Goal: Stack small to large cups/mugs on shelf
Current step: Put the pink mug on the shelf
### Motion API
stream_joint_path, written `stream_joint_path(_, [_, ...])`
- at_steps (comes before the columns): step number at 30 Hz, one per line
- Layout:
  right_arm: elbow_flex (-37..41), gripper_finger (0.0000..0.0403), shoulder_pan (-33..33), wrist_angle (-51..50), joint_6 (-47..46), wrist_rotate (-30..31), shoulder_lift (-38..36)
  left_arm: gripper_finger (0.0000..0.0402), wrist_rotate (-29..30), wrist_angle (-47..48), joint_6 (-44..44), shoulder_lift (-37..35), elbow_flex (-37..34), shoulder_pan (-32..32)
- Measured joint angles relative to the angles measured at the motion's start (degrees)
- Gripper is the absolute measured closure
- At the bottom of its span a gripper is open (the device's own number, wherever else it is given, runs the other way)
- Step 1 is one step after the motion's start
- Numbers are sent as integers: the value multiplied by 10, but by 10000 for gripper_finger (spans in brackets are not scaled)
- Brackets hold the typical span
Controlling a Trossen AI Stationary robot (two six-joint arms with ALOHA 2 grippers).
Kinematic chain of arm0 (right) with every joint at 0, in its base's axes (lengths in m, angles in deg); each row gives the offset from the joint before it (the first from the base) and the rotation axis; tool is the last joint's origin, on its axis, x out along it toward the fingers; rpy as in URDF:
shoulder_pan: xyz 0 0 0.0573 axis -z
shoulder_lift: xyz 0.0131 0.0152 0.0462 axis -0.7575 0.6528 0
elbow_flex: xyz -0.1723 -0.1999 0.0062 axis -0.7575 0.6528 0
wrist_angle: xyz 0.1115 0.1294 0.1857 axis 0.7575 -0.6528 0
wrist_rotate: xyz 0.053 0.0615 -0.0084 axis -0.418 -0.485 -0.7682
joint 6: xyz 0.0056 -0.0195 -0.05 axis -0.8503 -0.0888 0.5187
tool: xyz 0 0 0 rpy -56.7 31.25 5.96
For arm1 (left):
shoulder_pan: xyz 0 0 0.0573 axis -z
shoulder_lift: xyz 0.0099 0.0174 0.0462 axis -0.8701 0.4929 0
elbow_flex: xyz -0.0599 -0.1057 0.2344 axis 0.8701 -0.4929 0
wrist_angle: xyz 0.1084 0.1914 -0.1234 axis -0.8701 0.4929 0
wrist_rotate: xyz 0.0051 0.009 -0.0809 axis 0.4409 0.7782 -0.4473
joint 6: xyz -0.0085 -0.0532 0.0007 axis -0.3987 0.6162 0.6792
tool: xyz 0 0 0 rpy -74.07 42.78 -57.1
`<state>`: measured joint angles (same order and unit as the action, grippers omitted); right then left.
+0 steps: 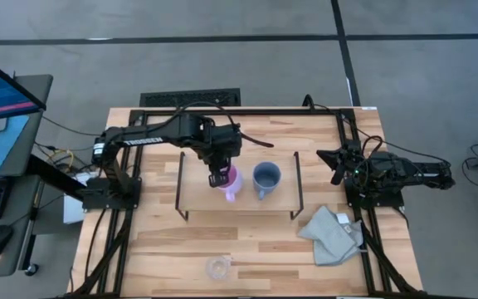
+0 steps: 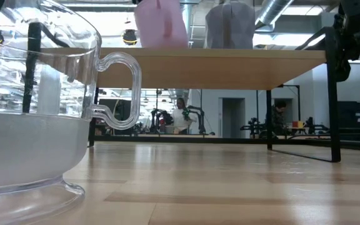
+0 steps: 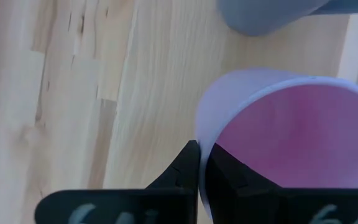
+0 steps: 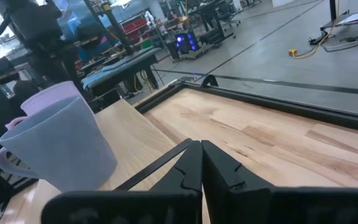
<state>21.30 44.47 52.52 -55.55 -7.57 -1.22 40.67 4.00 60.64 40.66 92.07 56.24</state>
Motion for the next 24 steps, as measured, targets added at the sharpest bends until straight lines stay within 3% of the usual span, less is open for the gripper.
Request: stream_joint_path(24, [0, 380, 0, 0, 0, 0, 0, 401, -7, -1, 18, 0, 0, 1])
